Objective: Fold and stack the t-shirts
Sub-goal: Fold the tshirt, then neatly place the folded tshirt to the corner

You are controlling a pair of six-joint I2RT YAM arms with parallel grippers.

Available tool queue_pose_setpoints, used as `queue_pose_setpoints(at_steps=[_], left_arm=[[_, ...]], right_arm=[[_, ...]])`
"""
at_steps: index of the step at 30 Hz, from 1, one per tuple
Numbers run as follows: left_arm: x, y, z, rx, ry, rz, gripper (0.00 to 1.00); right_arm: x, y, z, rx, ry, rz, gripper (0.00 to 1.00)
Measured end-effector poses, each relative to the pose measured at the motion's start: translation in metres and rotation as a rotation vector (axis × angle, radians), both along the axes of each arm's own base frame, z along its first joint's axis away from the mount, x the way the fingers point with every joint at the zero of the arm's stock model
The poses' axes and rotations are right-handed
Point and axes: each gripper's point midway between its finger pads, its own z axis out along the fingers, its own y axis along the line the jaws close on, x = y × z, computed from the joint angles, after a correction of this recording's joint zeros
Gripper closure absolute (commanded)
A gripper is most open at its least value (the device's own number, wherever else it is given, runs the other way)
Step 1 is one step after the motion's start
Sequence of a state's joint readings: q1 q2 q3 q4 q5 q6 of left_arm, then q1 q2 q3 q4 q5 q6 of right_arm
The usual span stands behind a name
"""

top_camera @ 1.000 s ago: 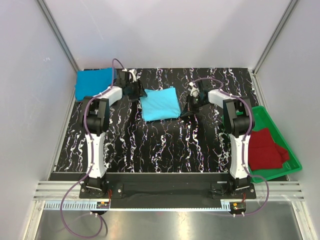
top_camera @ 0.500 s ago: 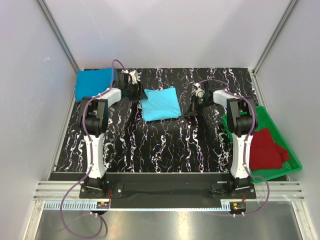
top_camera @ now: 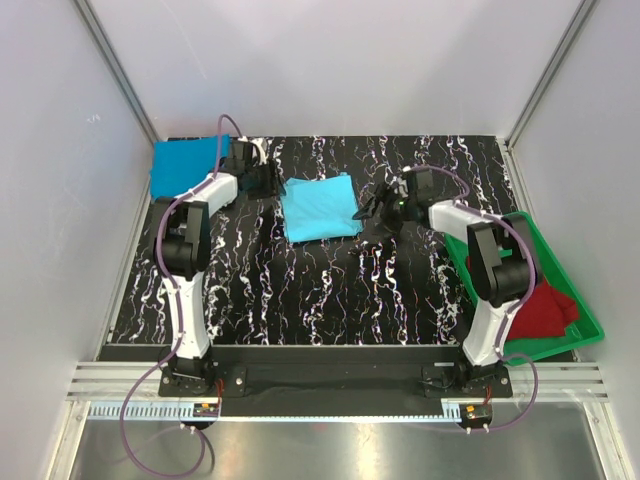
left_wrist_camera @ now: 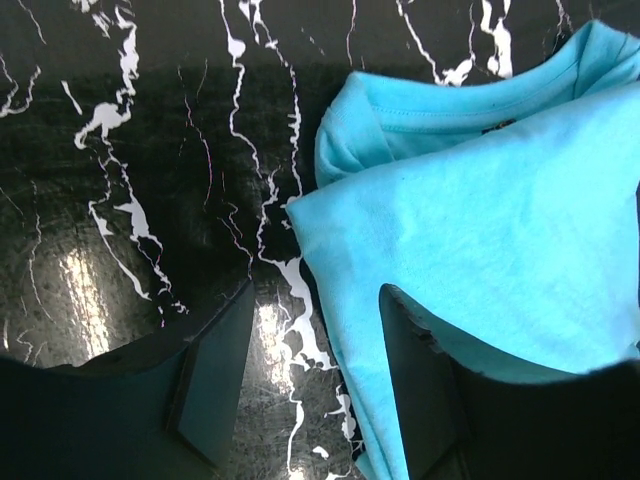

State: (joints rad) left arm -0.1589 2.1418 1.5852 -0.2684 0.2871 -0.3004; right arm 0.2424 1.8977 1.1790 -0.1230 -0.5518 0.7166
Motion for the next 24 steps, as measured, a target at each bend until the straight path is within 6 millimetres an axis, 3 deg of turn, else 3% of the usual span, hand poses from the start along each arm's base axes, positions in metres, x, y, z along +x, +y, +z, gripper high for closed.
queue_pose_setpoints(at_steps=[2,6,8,17,24], left_arm=[[0.002,0.0,0.003,-0.001,-0.007,0.0,0.5],[0.008,-0.007,0.017,-0.035,-0.035,-0.03,0.78],[0.011,-0.014,0.026,-0.065,-0.052,-0.062,0.81],[0.008,-0.025,0.024,-0.119,-0.038,-0.101,0.87],[0.014,-0.027,-0.022,-0.129,0.044,-0.081,0.83]], right_arm=[[-0.003,0.022,0.006,0.015,-0.014,-0.045,0.25],[-0.01,0.064,0.01,0.053,-0.032,-0.098,0.31],[-0.007,0.072,0.009,0.064,-0.035,-0.131,0.31],[0.019,0.049,-0.009,0.026,-0.027,-0.32,0.28],[0.02,0.047,-0.024,0.011,0.003,-0.351,0.29]])
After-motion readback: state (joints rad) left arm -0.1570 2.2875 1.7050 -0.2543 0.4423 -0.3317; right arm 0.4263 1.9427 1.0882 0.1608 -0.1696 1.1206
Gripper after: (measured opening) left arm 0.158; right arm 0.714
